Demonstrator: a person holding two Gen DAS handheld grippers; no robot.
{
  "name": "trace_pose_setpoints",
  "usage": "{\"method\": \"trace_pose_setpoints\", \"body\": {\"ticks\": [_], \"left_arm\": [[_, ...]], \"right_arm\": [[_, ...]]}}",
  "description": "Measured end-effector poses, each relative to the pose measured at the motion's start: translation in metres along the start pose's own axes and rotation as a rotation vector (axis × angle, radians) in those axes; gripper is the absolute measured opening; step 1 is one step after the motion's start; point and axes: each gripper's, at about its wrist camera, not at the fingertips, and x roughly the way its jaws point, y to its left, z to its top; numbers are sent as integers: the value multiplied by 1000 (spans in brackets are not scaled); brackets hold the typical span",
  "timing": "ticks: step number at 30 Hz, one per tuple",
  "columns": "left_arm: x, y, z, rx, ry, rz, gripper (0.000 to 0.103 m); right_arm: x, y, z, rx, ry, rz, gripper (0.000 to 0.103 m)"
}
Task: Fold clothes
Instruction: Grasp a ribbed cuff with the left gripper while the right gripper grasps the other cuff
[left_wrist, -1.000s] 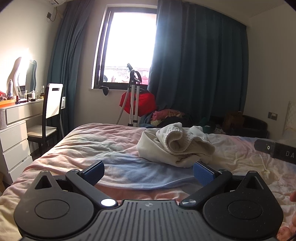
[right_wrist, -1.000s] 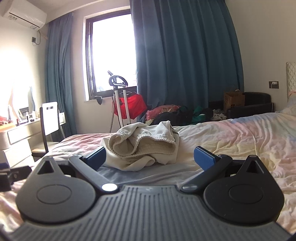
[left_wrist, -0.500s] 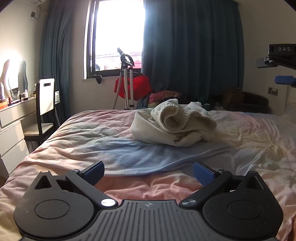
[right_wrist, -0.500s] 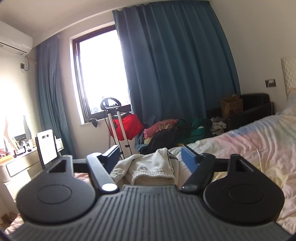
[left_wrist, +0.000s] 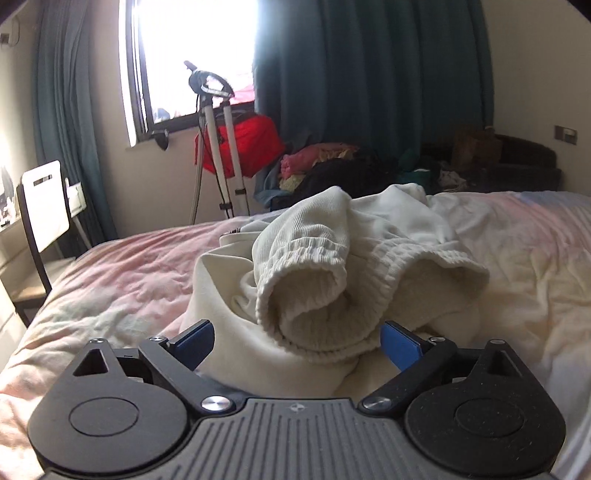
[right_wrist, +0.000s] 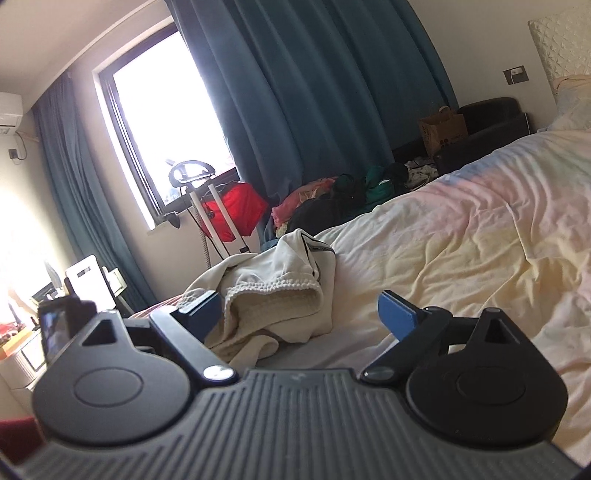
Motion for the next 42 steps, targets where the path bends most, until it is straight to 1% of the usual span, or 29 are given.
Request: {"method": "trace_pose_setpoints", "body": {"ticks": [1,2,3,4,5,6,8,9,11,12,13,16,19,20,22,25,27,29,31,33,35,36,38,39,40,42], "left_arm": [[17,-3,7,-10,36,40,87],[33,-4,12,-22,67,93,72],[45,-3,16,-45,84,141,63],[52,0,20,-75,85,161,54],[54,5,24,-117,65,158,45],[52,10,28,-157,37,152,40],[44,14,38,-203,-6,149,25],[35,17,44,-219,-24,137,22],[14,23,56,-249,-62,93,20],[2,25,62,-259,-77,69,19],[-11,26,68,-264,-87,43,19],[-57,34,78,-294,-100,-28,18],[-118,31,69,-246,-110,-80,18],[-140,32,61,-242,-109,-103,18],[-180,37,43,-246,-109,-144,18],[-228,55,8,-269,-96,-182,18],[-245,74,-19,-302,-68,-187,18],[-255,94,-49,-331,-49,-178,18],[-255,118,-76,-376,-34,-171,18],[-251,142,-98,-415,-35,-159,18],[-246,164,-115,-438,-32,-144,17],[-240,173,-121,-456,-8,-159,17],[-225,195,-132,-528,53,-217,18],[-220,206,-138,-567,65,-234,18],[-217,212,-142,-581,64,-243,18],[-211,218,-148,-570,42,-240,18]], "right_arm": [[4,-2,-3,-7,4,12,94],[8,-3,-7,-15,6,24,93],[12,-5,-11,-19,9,22,93],[17,-9,-16,-6,11,2,93],[22,-13,-22,15,11,-24,93],[27,-18,-27,38,16,-41,93],[28,-26,-35,122,-56,-81,93],[28,-30,-38,168,-100,-103,93],[23,-29,-39,187,-217,-122,94],[20,-27,-39,182,-267,-108,94],[18,-25,-39,179,-282,-86,94],[14,-23,-41,166,-271,-25,94],[12,-19,-41,127,-252,-37,94],[10,-18,-42,118,-251,-47,88],[8,-17,-39,108,-243,-55,71],[1,-19,-40,127,-203,-31,69],[-4,-20,-41,138,-161,-25,68],[-8,-20,-43,157,-79,-23,68],[-14,-19,-45,180,2,-19,68],[-20,-16,-46,196,53,-9,68],[-18,-11,-52,190,90,-8,68],[-15,-8,-55,186,108,-8,68],[-11,-4,-61,177,143,-8,68],[-8,-1,-64,173,161,-8,67],[-6,1,-67,169,178,-8,63],[-1,6,-73,160,213,-8,62]]}}
